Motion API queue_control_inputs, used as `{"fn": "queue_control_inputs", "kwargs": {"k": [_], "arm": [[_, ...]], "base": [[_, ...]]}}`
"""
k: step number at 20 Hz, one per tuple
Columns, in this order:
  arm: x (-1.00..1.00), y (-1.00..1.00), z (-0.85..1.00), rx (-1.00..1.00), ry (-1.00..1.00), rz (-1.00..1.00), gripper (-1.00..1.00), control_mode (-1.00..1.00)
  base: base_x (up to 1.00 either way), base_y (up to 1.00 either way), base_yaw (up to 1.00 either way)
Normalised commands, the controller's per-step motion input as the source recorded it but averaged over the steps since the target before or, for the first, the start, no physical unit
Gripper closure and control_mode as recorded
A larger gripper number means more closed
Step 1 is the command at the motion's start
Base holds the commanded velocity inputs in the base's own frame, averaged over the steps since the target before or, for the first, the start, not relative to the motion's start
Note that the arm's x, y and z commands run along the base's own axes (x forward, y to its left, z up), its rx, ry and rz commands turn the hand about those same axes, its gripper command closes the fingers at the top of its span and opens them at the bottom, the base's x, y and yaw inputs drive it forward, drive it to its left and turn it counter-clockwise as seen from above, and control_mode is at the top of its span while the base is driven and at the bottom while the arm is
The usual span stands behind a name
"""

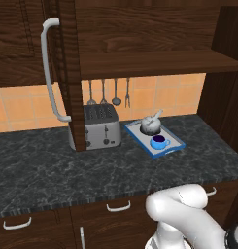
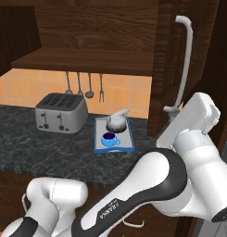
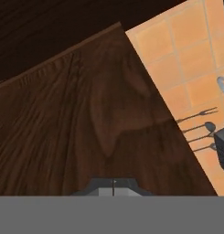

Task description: Pick the kettle from the counter and place it on the tray. Then pick the mug from the cabinet and place it on the tray. Then close the cabinet doors.

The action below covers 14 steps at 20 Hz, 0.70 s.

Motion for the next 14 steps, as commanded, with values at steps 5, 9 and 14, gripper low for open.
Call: {"fn": "queue_control_inputs", "kwargs": {"k": [5, 9, 14], "arm": [[-0.01, 0.33, 0.57, 0.0, 0.01, 0.07, 1.0, -1.0], [0.0, 0.37, 0.56, 0.0, 0.0, 0.01, 1.0, -1.0], [0.0, 0.53, 0.47, 0.0, 0.03, 0.0, 1.0, -1.0]], "base": [[0.0, 0.0, 0.0], [0.0, 0.0, 0.0], [0.0, 0.0, 0.0]]}}
